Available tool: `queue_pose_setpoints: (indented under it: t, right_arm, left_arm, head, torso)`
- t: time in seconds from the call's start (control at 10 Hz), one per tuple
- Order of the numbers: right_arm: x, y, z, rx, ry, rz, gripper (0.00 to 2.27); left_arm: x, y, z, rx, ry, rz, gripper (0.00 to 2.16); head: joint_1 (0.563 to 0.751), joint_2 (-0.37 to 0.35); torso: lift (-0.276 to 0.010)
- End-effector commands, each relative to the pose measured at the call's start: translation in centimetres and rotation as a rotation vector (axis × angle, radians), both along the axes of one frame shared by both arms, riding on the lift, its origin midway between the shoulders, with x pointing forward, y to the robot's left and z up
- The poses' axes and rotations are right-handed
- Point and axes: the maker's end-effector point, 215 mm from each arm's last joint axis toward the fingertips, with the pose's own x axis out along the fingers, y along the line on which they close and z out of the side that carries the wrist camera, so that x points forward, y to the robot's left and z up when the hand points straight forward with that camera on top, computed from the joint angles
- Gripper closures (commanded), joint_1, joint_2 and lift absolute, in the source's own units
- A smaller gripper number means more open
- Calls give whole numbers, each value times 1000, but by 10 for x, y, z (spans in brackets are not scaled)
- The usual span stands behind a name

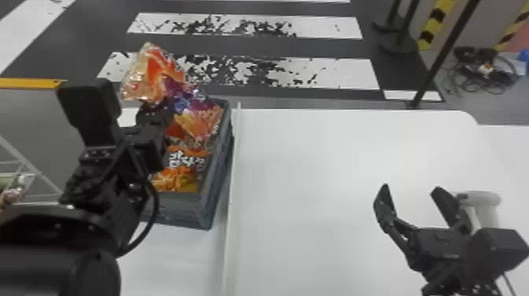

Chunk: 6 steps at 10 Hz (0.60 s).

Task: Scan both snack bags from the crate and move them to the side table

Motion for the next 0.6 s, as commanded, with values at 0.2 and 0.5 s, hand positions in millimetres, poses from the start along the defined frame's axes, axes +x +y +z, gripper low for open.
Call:
queue_pose_setpoints:
  t: [0.2,0.5]
  right_arm:
    - [0,-3,2,0,-3,-6,83]
    - [6,-3,4,5,-6,-8,83]
  left_arm:
    - [-4,-97,11,10,-15,-154,2142]
    - [-8,-164,-12,3,-34,-256,2142]
  head:
    - [695,-92]
    - [695,-208]
  torso:
    - [-75]
    - [-75]
